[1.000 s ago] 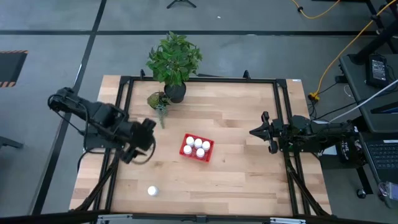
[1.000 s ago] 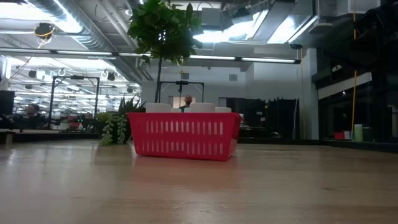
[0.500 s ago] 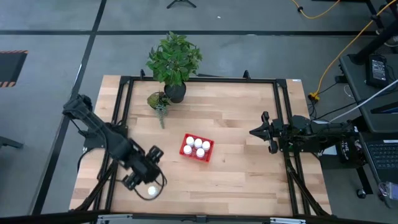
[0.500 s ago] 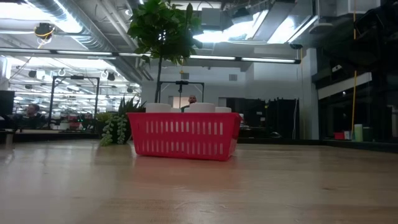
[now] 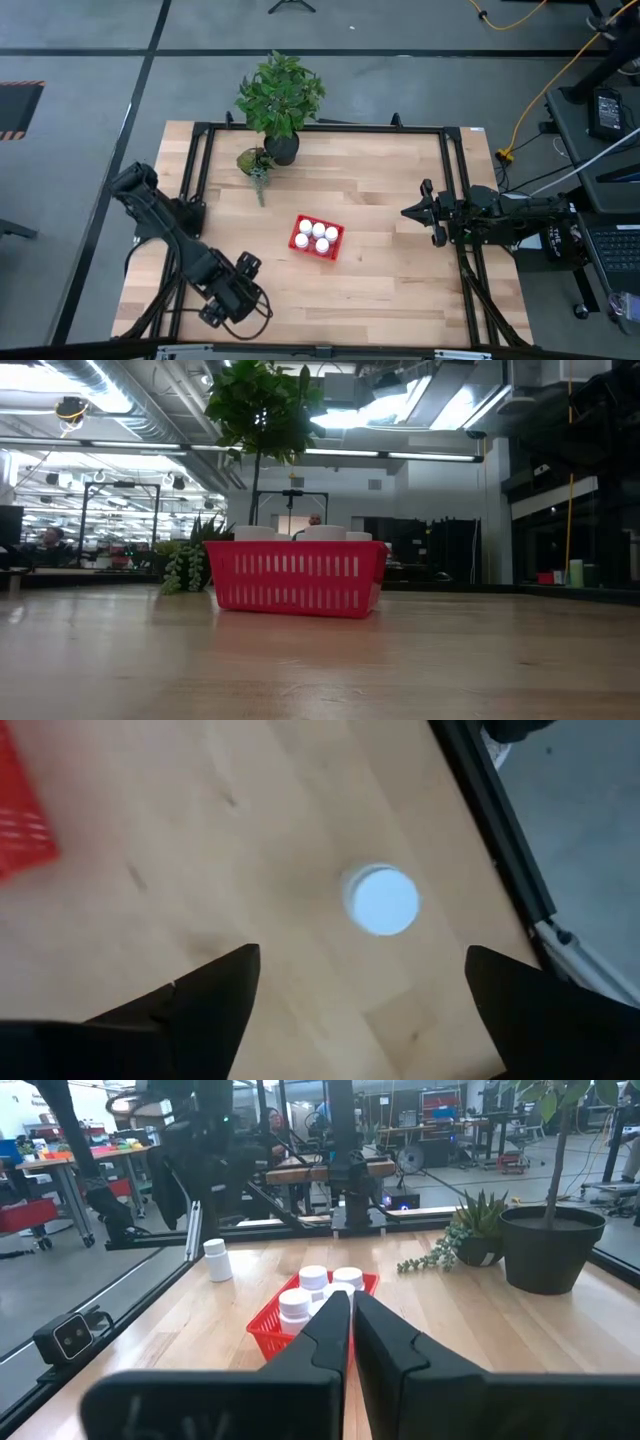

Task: Pick and place pill bottles into a basket
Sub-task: Put the white pill bottle into the bin

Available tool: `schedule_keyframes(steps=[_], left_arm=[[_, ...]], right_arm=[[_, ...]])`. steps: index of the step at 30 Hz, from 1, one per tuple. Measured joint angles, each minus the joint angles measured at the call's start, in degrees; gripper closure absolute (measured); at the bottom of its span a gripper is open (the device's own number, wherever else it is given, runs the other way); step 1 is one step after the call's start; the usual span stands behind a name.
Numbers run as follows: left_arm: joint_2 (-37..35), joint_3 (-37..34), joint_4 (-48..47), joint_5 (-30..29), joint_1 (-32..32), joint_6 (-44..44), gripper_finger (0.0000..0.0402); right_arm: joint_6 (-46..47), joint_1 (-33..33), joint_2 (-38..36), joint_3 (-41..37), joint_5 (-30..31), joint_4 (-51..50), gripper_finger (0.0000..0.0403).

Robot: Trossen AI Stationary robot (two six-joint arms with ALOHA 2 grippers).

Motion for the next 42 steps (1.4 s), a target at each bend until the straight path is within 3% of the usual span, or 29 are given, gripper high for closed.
schedule_keyframes(steps=[21,32,42], left_arm=[[13.97,-0.26,6.97,-1.67,-3.07,0.38,0.0045],[13.75,-4.15,7.04,-0.87,-3.07,-3.68,0.0047],[13.71,-3.60,9.31,1.41,-2.83,-3.54,0.0085]], right_arm=[[0.00,-0.01,0.00,0.00,-0.02,0.00,0.0381],[-0.01,-0.02,0.00,0.00,0.00,0.00,0.0381],[0.00,-0.02,0.00,0.00,0.00,0.00,0.0381]])
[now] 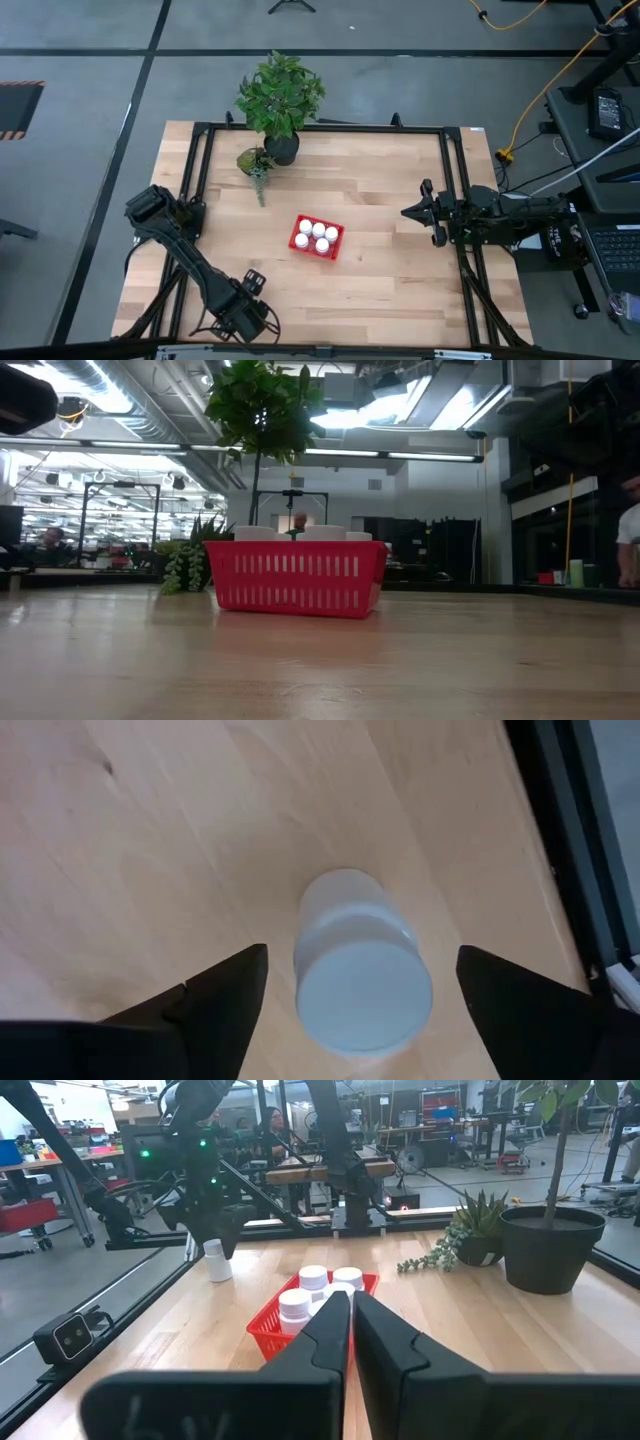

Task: Pick and place pill bottles into a basket
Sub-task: Put the white pill bottle into the bin

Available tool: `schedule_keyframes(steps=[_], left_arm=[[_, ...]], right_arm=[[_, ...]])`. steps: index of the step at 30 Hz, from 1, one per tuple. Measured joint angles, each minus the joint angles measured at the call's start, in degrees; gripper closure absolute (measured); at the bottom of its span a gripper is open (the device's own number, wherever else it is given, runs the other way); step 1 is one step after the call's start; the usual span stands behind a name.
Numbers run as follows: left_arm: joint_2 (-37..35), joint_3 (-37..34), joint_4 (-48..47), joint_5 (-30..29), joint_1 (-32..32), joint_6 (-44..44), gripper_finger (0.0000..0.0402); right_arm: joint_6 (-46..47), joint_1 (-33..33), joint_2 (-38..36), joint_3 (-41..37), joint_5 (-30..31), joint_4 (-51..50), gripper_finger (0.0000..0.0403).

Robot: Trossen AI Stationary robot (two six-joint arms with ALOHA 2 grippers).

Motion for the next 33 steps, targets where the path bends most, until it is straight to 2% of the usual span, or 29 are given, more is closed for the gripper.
schedule_keyframes(steps=[11,23,30,33], left_arm=[[0.00,0.00,0.06,0.14,0.18,0.28,0.0147],[-0.09,0.07,0.04,0.16,2.58,-1.19,0.0238],[-0.17,0.51,-0.57,0.04,2.59,-0.10,0.0239],[-0.19,3.37,-3.28,-1.23,3.15,2.38,0.0241]], right_arm=[[0.00,0.00,0.00,0.00,0.00,0.00,0.0381],[0.00,0.00,0.00,0.00,-0.02,0.00,0.0381],[-0.02,0.02,0.00,0.00,0.00,0.00,0.0381],[0.00,0.01,0.00,0.00,0.00,0.00,0.0381]])
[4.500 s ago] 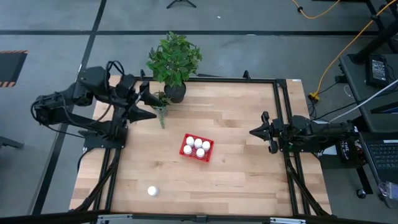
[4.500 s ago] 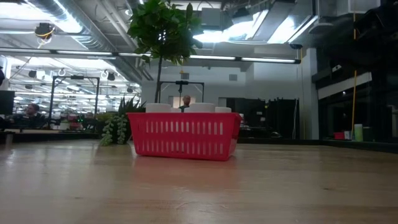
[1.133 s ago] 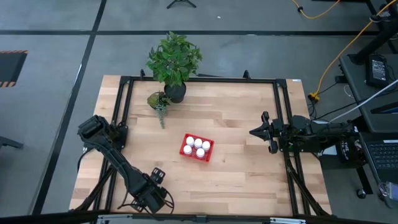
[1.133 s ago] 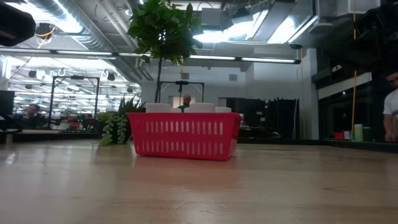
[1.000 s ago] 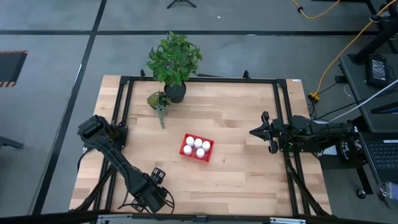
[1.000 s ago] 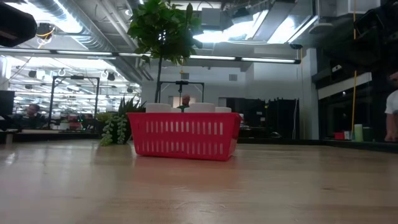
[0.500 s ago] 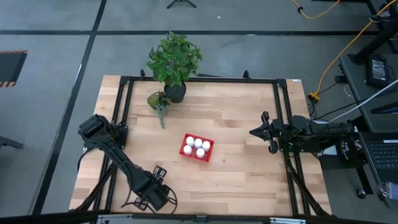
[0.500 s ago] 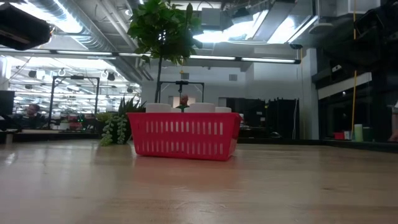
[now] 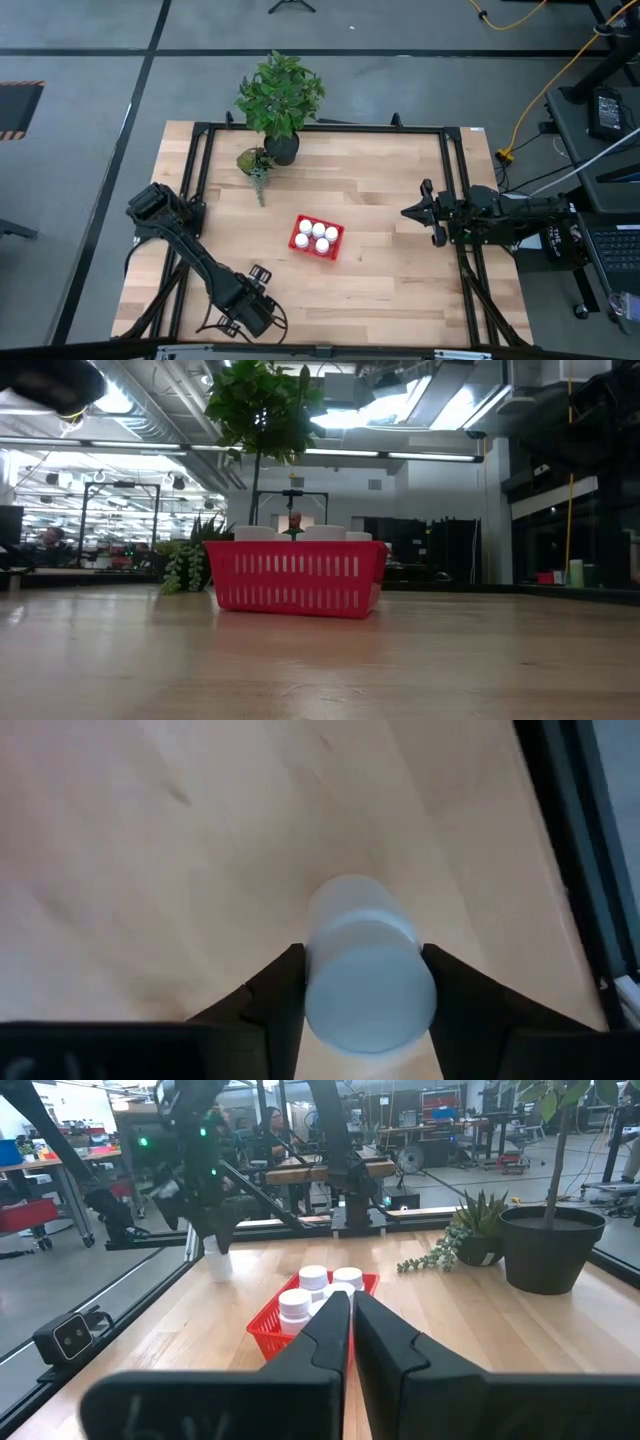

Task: Pick and place pill bottles into a basket
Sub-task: Put the white pill bottle into the bin

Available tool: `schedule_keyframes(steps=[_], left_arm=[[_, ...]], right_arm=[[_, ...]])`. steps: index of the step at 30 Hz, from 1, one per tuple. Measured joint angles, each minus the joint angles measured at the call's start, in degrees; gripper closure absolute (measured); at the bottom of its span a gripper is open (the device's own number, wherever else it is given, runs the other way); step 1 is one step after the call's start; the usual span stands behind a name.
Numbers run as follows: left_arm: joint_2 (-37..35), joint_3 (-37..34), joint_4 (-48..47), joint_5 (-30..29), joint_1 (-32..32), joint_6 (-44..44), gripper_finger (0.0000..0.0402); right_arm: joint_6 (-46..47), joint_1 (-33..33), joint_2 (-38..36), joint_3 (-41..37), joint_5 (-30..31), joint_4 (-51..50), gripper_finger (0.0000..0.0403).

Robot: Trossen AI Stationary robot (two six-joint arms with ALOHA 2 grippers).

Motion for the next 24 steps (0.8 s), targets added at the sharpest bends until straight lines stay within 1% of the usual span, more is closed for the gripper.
schedule_keyframes(steps=[6,11,18,24], left_arm=[[-0.09,7.45,-7.79,-5.33,3.43,6.53,0.0243],[-0.09,12.82,-11.63,-9.85,7.83,13.46,0.0243],[-0.09,17.81,-12.28,-13.25,14.68,23.14,0.0243],[-0.09,19.66,-11.93,-14.34,19.66,29.81,0.0243]], right_arm=[[0.00,0.01,0.00,0.00,0.00,0.00,0.0381],[0.00,0.00,0.00,0.00,-0.01,0.00,0.0381],[0.00,0.01,0.00,0.00,0.00,0.00,0.0381],[0.00,0.01,0.00,0.00,-0.02,0.00,0.0381]])
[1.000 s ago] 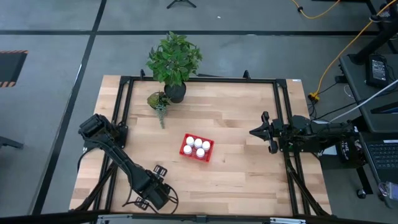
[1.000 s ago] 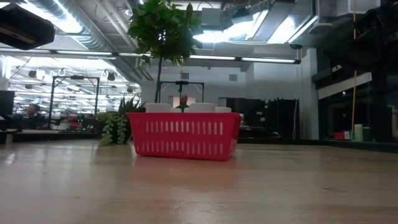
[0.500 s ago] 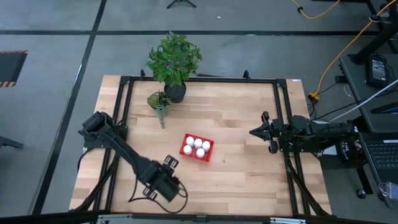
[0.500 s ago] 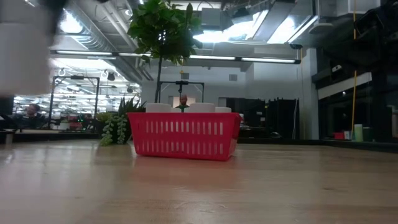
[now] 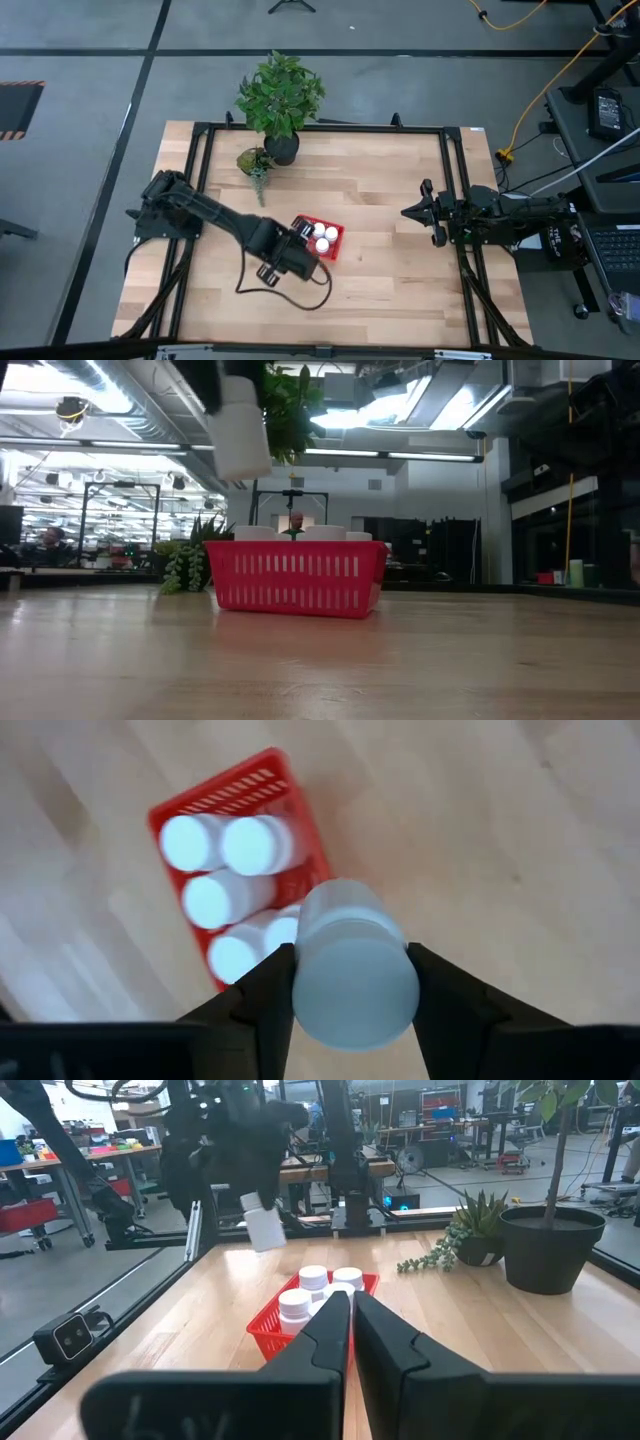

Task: Pick and place pill bottles into a basket
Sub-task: Put the white pill bottle into the bin

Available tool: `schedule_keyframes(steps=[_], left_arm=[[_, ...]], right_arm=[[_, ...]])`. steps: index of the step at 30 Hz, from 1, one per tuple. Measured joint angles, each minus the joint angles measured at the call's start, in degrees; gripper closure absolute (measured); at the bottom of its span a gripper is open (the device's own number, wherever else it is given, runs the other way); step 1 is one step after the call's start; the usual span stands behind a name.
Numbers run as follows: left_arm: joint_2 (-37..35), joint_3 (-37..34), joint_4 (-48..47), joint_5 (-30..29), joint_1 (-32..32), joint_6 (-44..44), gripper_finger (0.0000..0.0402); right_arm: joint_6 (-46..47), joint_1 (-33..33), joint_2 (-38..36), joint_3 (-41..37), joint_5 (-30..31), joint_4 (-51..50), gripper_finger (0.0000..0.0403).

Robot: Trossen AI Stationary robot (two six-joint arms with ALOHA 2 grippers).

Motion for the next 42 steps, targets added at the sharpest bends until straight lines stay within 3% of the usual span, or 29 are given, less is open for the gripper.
schedule_keyframes(steps=[15,42], left_arm=[[0.00,0.01,6.91,1.54,7.12,14.71,0.0244],[1.11,-0.16,7.84,8.25,11.24,15.68,0.0244]], right_arm=[[0.00,-0.01,0.00,0.00,0.01,0.00,0.0381],[0.00,-0.02,0.00,0.00,0.00,0.00,0.0381]])
